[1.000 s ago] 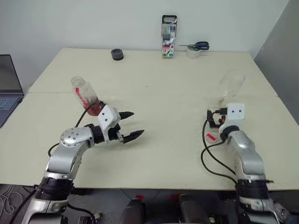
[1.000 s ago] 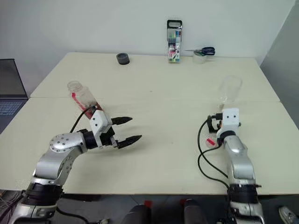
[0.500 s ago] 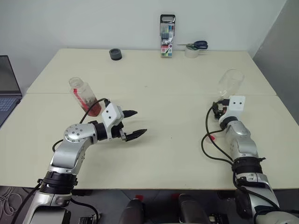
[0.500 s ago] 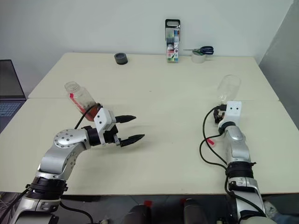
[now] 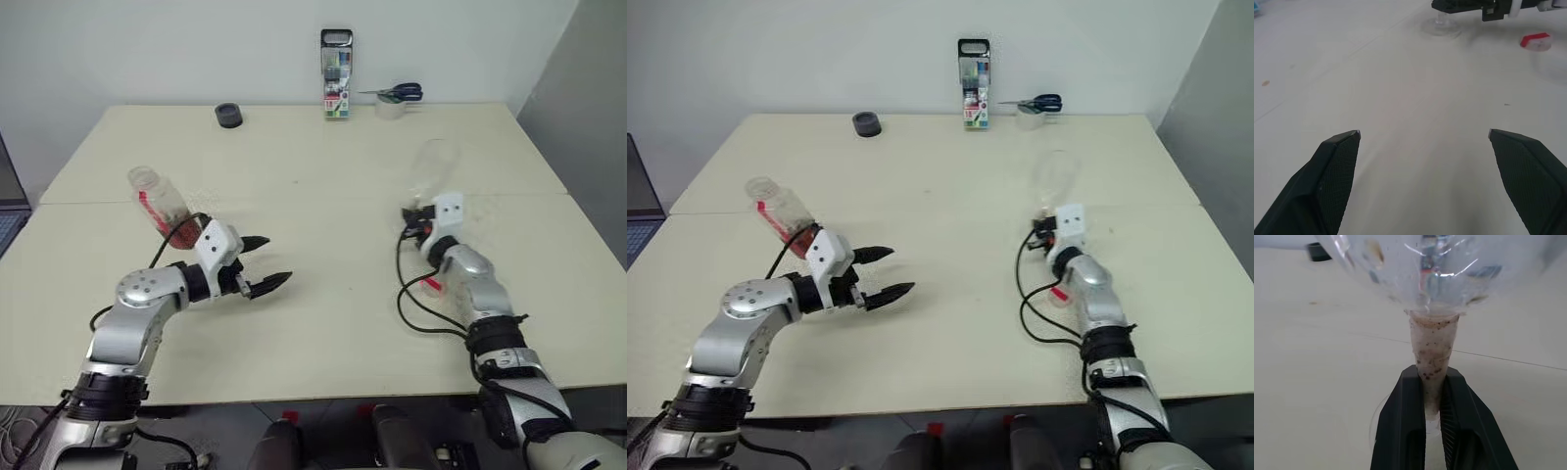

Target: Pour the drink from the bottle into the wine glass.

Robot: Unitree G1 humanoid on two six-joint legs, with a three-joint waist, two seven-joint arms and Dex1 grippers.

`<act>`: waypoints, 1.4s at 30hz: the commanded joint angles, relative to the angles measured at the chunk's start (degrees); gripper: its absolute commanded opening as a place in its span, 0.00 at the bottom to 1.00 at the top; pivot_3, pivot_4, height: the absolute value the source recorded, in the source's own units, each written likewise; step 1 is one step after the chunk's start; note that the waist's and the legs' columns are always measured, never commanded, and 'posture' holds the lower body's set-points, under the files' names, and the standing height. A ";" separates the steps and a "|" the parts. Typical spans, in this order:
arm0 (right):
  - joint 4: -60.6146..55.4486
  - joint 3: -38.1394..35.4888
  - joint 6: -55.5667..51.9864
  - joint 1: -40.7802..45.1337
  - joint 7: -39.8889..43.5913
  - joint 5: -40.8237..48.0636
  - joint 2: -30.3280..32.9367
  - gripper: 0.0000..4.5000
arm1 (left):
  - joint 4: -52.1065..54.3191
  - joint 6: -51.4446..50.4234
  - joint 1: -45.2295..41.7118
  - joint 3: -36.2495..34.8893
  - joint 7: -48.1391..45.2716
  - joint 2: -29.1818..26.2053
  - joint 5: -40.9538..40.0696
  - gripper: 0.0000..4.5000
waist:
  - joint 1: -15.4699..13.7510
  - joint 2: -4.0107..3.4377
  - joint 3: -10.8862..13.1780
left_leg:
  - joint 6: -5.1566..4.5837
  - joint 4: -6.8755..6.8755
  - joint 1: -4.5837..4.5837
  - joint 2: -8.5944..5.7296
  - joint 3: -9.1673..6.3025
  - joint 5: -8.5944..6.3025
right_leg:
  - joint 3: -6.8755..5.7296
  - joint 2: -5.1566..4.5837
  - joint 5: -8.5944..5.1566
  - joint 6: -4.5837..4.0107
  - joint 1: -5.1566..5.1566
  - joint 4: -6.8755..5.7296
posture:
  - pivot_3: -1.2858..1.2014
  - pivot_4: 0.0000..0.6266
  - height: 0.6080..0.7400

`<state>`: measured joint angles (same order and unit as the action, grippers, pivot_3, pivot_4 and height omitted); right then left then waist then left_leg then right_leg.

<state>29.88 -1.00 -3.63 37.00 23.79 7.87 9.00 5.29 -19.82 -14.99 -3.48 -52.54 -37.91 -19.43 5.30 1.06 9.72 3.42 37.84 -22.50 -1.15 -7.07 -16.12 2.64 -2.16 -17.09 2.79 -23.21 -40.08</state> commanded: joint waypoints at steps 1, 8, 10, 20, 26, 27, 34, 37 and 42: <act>-4.83 4.98 1.16 1.43 4.01 0.00 -4.09 0.02 | 3.20 -0.96 1.43 -4.06 2.44 -1.08 -1.08 1.00 | 0.06 -0.01 0.01 | 0.00 -0.01 0.00 0.01 -0.04 0.00 | 0.00 0.00 0.00 0.00 -0.01 0.00 | 0.52 0.24 1.00; 2.28 12.10 2.14 3.33 7.50 -2.62 -11.86 0.02 | 6.40 -2.90 5.04 -8.20 4.10 -2.71 -2.38 1.00 | -0.59 -0.03 0.02 | 0.07 0.03 -0.02 -0.10 -0.30 0.04 | -0.05 -0.06 0.00 0.00 0.02 0.03 | 0.52 0.24 1.00; 4.73 11.94 2.70 4.17 7.62 -2.84 -12.48 0.02 | 7.33 -3.22 5.77 -8.51 4.42 -2.72 -2.56 1.00 | -0.79 -0.04 0.03 | 0.19 0.03 -0.03 -0.12 -0.35 0.11 | -0.06 -0.07 0.00 0.00 0.04 0.05 | 0.52 0.24 1.00; 8.67 12.27 5.31 5.31 8.17 -4.64 -12.56 0.30 | 10.82 -5.41 6.25 -9.30 5.21 -2.38 -5.30 1.00 | -0.64 -0.04 0.02 | 0.21 0.02 -0.01 -0.10 -0.35 0.12 | -0.09 -0.04 0.00 0.00 0.04 0.03 | 0.52 0.24 1.00; 7.67 12.41 5.22 4.91 8.49 -4.71 -12.66 0.79 | 11.51 -6.36 5.22 -9.78 6.35 -1.95 -7.24 1.00 | -0.54 -0.04 0.02 | 0.19 0.01 -0.01 -0.09 -0.35 0.10 | -0.09 -0.03 0.00 0.00 0.03 0.03 | 0.52 0.24 1.00; 7.41 12.44 5.11 4.79 8.63 -4.67 -12.62 0.86 | 11.54 -6.27 5.17 -9.73 6.56 -1.98 -7.29 1.00 | -0.53 -0.04 0.02 | 0.19 0.01 -0.01 -0.09 -0.35 0.11 | -0.09 -0.03 0.00 0.00 0.03 0.03 | 0.52 0.24 1.00; 4.73 13.20 4.32 3.11 10.59 -4.82 -11.50 0.99 | 12.30 -5.80 4.73 -9.80 8.17 -1.59 -7.80 1.00 | -0.55 -0.04 0.02 | 0.20 0.01 -0.01 -0.09 -0.35 0.11 | -0.08 -0.04 0.00 -0.01 0.03 0.03 | 0.52 0.24 1.00; 3.14 13.52 3.84 2.05 11.18 -4.85 -10.52 0.99 | 13.14 -6.56 4.14 -10.49 9.42 -1.24 -8.84 1.00 | -0.56 -0.04 0.02 | 0.20 0.01 -0.02 -0.09 -0.36 0.11 | -0.09 -0.04 0.00 0.00 0.03 0.03 | 0.52 0.24 1.00; -2.57 13.61 1.73 -0.60 12.40 -4.20 -8.19 0.99 | 13.89 -7.63 3.91 -11.70 11.40 -0.82 -10.05 1.00 | -0.55 -0.04 0.02 | 0.19 0.01 -0.01 -0.08 -0.36 0.10 | -0.09 -0.03 0.00 -0.01 0.03 0.03 | 0.52 0.24 1.00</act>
<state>30.99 12.57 -1.36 36.69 35.10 3.34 0.53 16.54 -27.41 -10.53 -13.50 -41.77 -38.76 -28.48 4.75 1.02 9.75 3.61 37.85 -22.52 -1.24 -7.43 -16.02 2.55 -2.19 -17.09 2.79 -23.18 -40.05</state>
